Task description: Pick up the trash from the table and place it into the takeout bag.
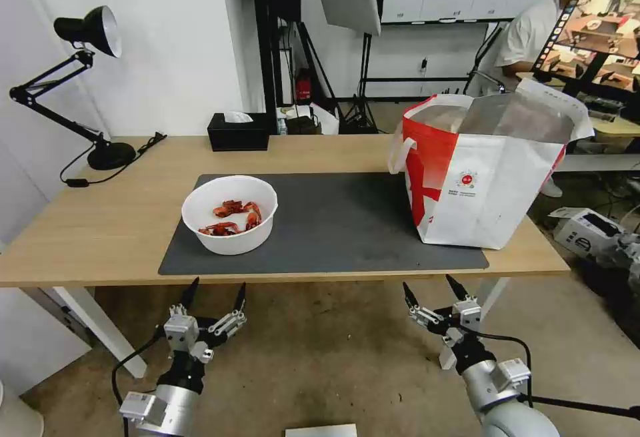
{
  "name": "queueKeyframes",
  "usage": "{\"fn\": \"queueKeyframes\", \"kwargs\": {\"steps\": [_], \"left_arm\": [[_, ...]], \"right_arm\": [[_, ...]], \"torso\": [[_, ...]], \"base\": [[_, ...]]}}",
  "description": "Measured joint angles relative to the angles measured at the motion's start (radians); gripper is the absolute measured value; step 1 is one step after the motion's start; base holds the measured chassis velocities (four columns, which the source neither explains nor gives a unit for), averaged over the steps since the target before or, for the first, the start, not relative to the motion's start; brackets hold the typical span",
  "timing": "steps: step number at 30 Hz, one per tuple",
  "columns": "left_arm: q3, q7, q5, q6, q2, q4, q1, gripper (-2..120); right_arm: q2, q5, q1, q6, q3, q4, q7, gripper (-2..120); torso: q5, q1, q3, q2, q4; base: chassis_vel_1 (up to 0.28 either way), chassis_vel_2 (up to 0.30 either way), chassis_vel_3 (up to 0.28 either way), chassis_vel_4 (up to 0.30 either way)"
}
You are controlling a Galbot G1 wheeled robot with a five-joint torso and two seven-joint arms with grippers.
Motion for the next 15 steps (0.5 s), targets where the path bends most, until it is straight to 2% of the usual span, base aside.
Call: {"fn": "queueKeyframes", "kwargs": {"steps": [10, 12, 13, 15], "left_arm": [[-0.035, -0.031, -0.104, 0.052, 0.088, -0.032, -0.082, 100], [-0.056, -0.06, -0.141, 0.127, 0.139, -0.047, -0.124, 100], [-0.056, -0.06, -0.141, 0.127, 0.139, -0.047, -0.124, 100], [-0.07, -0.098, -0.215, 0.215, 0.202, -0.06, -0.176, 100]], "right_arm": [[0.0, 0.0, 0.0, 0.0, 0.0, 0.0, 0.0, 100], [0.0, 0.001, 0.001, 0.0, 0.0, 0.0, 0.0, 100], [0.0, 0.001, 0.001, 0.0, 0.0, 0.0, 0.0, 100], [0.0, 0.001, 0.001, 0.001, 0.0, 0.001, 0.0, 100]], "torso": [[0.0, 0.0, 0.0, 0.0, 0.0], [-0.0001, 0.0, 0.0, 0.0, 0.0001], [-0.0001, 0.0, 0.0, 0.0, 0.0001], [-0.0001, 0.0, 0.0, 0.0, 0.0001]], "base": [[0.0, 0.0, 0.0, 0.0], [0.0, 0.0, 0.0, 0.0], [0.0, 0.0, 0.0, 0.0], [0.0, 0.0, 0.0, 0.0]]}}
